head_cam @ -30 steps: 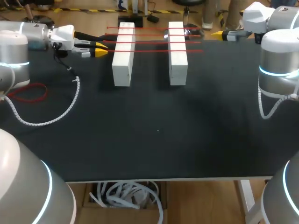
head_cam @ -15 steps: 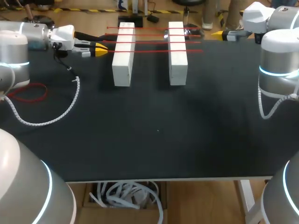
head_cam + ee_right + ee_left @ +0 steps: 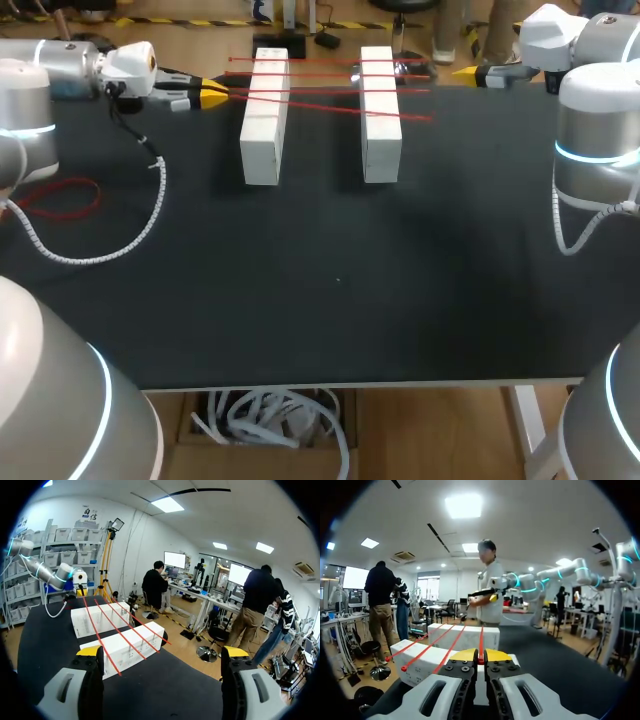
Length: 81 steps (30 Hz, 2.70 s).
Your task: Grab the tape and strap the tape.
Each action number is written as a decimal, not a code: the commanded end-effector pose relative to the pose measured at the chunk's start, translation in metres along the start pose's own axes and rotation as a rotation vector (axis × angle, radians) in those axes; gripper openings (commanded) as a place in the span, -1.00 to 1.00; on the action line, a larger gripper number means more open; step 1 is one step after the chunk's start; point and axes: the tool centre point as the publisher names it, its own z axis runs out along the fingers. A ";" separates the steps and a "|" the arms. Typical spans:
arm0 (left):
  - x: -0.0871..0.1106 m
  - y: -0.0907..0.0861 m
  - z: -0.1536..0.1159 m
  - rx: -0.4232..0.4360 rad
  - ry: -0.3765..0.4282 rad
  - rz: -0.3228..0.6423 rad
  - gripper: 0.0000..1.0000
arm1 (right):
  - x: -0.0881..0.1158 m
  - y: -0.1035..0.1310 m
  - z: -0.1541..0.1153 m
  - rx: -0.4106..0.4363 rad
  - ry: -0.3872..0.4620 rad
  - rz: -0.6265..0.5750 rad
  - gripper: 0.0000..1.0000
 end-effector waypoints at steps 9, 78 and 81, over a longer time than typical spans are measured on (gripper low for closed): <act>0.007 -0.053 0.017 0.174 -0.020 -0.045 -1.00 | 0.000 0.000 0.000 0.003 0.001 0.000 1.00; 0.014 -0.145 0.110 0.525 0.026 0.009 -1.00 | 0.000 0.000 0.000 0.003 0.001 0.000 1.00; 0.014 -0.149 0.114 0.527 0.030 0.018 -1.00 | 0.000 0.000 0.000 0.003 0.001 0.000 1.00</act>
